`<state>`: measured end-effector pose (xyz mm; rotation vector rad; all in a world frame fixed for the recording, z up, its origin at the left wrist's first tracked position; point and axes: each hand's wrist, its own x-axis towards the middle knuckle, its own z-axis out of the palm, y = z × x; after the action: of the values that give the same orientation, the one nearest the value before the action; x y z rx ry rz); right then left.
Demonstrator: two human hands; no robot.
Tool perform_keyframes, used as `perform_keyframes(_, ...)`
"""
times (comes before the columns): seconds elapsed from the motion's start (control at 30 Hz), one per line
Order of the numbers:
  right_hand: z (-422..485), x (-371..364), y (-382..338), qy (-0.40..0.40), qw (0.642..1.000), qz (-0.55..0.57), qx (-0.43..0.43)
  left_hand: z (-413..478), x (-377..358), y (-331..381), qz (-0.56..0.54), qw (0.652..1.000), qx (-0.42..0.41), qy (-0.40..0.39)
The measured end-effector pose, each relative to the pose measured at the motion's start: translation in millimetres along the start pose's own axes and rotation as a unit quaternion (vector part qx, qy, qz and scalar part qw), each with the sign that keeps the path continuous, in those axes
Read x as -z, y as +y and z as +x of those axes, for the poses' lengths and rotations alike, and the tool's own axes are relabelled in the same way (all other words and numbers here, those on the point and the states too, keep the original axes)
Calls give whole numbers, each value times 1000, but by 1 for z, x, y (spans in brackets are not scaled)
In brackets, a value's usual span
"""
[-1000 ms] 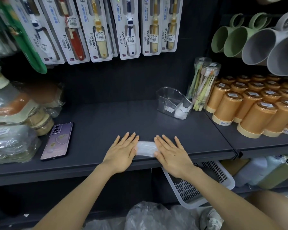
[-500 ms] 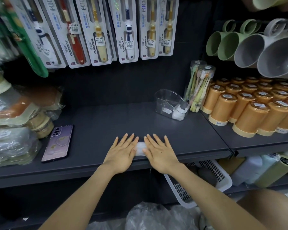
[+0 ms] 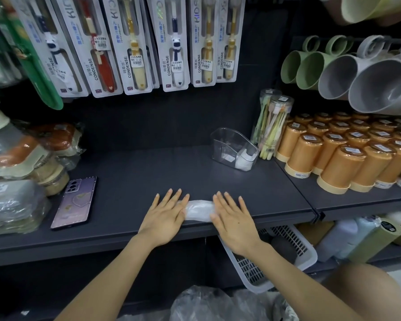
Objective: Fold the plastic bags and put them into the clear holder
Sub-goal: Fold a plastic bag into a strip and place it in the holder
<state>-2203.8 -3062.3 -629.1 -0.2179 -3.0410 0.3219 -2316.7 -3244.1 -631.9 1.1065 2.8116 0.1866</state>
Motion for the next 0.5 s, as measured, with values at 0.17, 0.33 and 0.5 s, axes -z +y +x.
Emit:
perform_keyframes(0.17, -2, -1, 1, -14, 999, -38, 19, -7, 19, 4, -249, 958, 81, 114)
perform_keyframes(0.33, -2, -1, 1, -26, 998, -48, 24, -9, 7, 10, -81, 989, -98, 81)
perform_keyframes(0.5, -2, 3, 0, -43, 997, -53, 23, -16, -4, -8, -38, 995, -84, 26)
